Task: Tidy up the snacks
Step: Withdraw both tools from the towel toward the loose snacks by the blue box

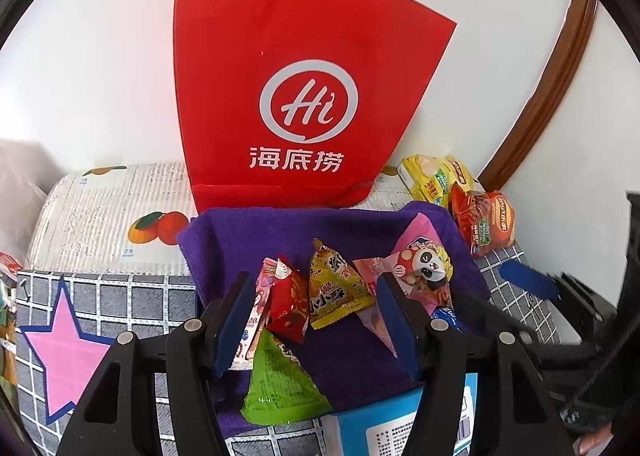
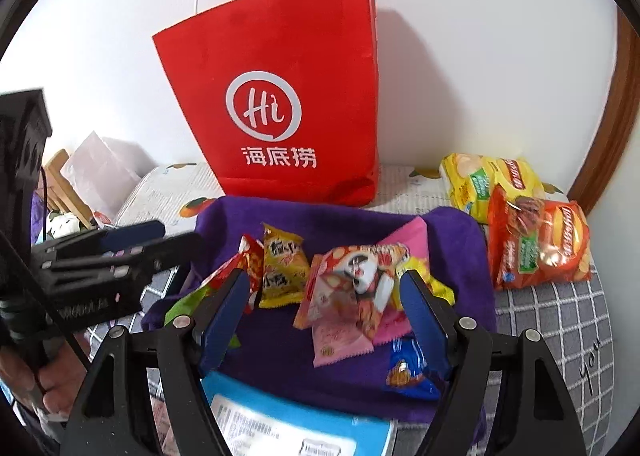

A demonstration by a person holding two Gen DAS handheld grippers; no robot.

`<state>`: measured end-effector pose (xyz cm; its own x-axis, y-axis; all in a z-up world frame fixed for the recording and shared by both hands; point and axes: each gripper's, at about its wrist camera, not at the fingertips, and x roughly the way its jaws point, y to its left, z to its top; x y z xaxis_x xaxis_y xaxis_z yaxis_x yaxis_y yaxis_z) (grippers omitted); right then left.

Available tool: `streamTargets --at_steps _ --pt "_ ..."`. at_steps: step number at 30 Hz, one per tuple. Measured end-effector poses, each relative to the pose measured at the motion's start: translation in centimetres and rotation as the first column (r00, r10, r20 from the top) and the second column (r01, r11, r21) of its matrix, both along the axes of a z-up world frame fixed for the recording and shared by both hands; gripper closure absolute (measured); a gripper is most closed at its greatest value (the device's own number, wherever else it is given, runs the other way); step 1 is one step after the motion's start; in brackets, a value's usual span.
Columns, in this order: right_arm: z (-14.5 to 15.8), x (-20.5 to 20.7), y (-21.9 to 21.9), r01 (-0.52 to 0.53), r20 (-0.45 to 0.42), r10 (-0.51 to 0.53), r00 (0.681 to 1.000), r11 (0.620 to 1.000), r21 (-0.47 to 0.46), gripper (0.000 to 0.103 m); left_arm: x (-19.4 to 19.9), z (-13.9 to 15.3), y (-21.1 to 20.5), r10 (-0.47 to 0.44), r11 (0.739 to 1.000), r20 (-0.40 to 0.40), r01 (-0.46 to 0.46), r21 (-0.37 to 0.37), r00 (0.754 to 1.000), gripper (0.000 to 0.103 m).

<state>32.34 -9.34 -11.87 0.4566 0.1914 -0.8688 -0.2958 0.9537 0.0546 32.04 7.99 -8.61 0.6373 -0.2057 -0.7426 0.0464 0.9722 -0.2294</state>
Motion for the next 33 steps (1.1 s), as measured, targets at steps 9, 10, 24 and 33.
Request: streamTargets --at_steps 9,10,24,33 --pt "2.9 -6.1 -1.2 0.002 -0.01 -0.002 1.0 0.999 0.038 0.026 -2.3 2.7 0.0 0.014 1.0 0.042 -0.014 0.001 0.999 0.043" --pt "3.2 -6.8 -1.2 0.002 -0.008 -0.002 1.0 0.999 0.035 0.026 -2.9 3.0 0.1 0.017 1.0 0.043 -0.017 -0.002 0.999 0.043" --pt "0.6 -15.2 2.5 -0.009 -0.124 0.026 0.992 0.991 0.133 0.043 -12.0 1.7 4.9 0.08 0.994 0.029 -0.082 0.066 0.996 0.043" --pt "-6.0 -18.2 5.3 0.008 -0.266 0.03 0.964 0.99 0.141 0.042 -15.9 -2.3 7.9 0.121 0.991 -0.023 -0.119 0.062 0.992 0.043"
